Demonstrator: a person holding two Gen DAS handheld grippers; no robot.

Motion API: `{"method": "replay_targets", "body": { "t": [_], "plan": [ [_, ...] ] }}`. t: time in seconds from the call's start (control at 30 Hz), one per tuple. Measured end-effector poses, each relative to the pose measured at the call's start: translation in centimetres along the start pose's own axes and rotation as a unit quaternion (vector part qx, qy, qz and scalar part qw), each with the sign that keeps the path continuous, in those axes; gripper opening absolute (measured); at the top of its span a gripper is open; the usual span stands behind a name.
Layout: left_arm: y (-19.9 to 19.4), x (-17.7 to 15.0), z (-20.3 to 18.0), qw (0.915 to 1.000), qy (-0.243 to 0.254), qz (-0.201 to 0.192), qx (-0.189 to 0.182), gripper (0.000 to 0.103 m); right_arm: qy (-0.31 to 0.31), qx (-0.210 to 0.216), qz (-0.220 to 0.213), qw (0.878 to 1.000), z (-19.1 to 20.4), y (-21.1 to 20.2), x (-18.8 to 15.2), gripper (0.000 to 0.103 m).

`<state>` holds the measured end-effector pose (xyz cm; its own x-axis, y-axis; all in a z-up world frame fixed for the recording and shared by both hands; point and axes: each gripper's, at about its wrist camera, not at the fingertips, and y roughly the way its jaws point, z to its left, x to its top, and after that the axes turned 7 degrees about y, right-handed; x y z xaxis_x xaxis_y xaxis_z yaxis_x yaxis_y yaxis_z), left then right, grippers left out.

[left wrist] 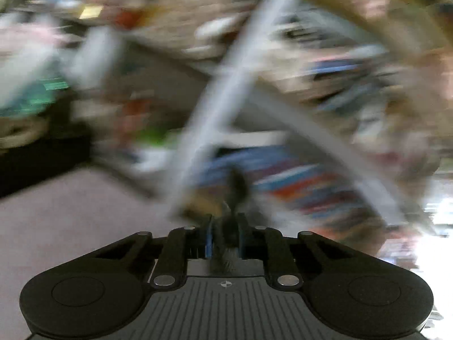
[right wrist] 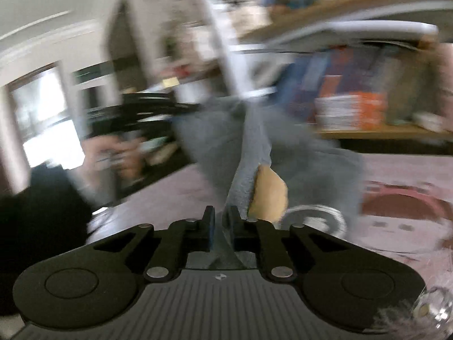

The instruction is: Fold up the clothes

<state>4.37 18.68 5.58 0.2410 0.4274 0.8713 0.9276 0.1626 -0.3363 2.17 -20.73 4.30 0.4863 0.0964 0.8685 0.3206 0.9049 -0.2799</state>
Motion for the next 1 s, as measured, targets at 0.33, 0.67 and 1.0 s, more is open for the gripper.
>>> {"method": "replay_targets", "body": {
  "t": [0.33, 0.67, 1.0],
  "plan": [
    [-1.4, -2.9, 5.6, 0.9874, -0.008, 0.110, 0.113, 0.047, 0.008, 0.029, 0.035, 0.999, 1.1, 1.2, -0.6, 0.036],
    [-4.1, -4.8, 1.9, 0.9905, 0.030, 0.112, 0.073, 0.065, 0.148, -0.094, -0.019, 0.984, -4.4, -0.1, 0.8, 0.047],
    [-1.9, -7.6, 0.8, 0.9797, 0.100, 0.156, 0.077, 0.045, 0.180, -0.132, -0.039, 0.974, -6.0, -0.9, 0.7, 0.052]
  ]
}}
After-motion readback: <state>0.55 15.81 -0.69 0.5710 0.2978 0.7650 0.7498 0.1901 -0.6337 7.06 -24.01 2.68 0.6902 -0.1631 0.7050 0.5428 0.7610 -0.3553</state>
